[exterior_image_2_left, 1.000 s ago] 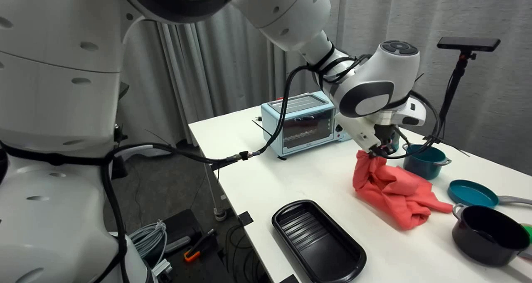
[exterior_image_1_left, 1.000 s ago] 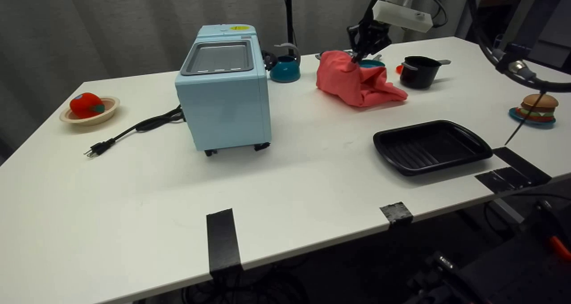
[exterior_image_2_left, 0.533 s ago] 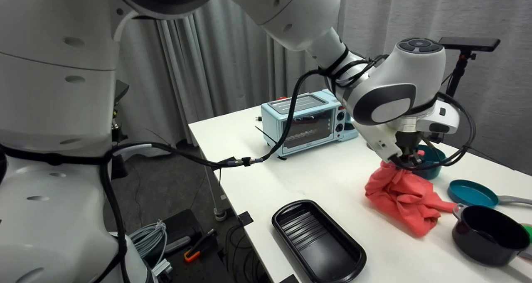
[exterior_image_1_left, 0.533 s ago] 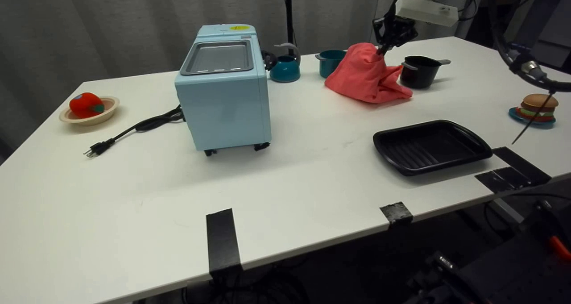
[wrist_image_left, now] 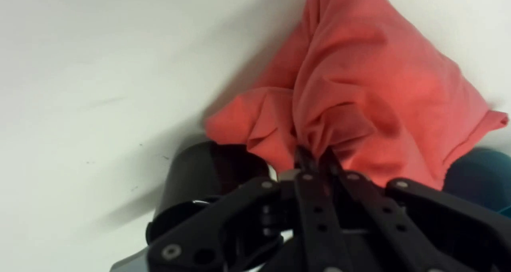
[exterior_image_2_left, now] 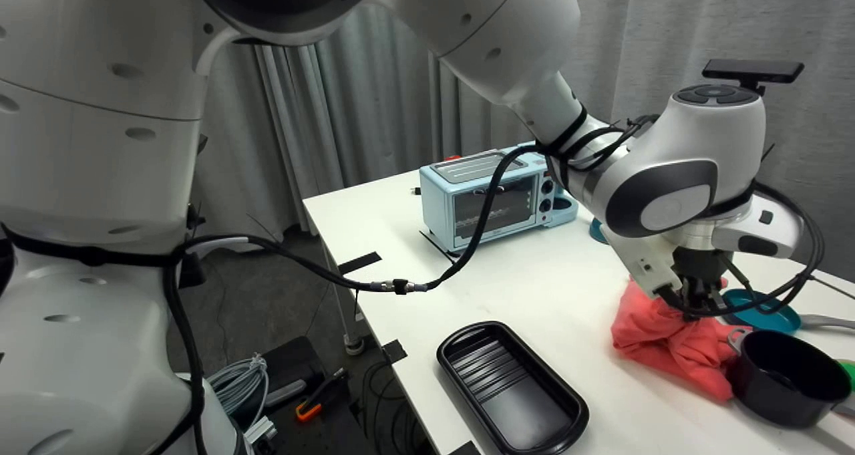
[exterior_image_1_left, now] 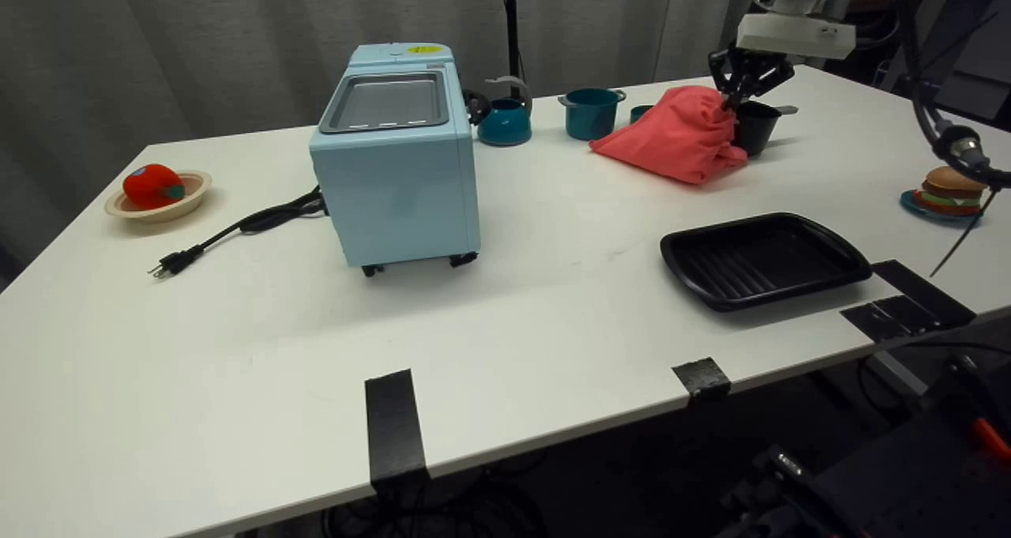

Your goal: Pick up the peach towel and fold it.

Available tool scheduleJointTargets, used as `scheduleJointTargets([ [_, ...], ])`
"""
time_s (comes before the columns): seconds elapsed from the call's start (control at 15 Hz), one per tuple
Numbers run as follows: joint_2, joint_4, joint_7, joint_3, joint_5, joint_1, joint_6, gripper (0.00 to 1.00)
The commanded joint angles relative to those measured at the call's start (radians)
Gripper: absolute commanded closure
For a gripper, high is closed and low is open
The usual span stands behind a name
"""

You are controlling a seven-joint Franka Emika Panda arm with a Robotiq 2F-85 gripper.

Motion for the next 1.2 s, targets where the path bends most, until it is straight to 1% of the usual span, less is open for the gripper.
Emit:
scheduleJointTargets([
  [0.0,0.077,0.059,0.073,-0.036,-0.048,0.027,-0.057,0.66],
  [0.07,0.086,0.063,0.077,-0.034,-0.050,0.026,-0.067,0.63],
  [0.4,0.103,0.075,0.102,-0.051,-0.074,0.041,-0.064,0.24],
  [0.53,0.089,0.072,0.117,-0.070,-0.092,0.054,-0.073,0.10],
  [0.6,0.075,0.066,0.134,-0.089,-0.114,0.068,-0.092,0.02],
  [0.67,0.057,0.055,0.149,-0.104,-0.137,0.081,-0.114,0.00],
  [0.8,0.027,0.040,0.168,-0.123,-0.176,0.096,-0.164,0.00],
  [1.0,-0.038,0.010,0.172,-0.127,-0.224,0.105,-0.243,0.00],
  [1.13,-0.092,-0.024,0.165,-0.122,-0.251,0.104,-0.264,0.00],
])
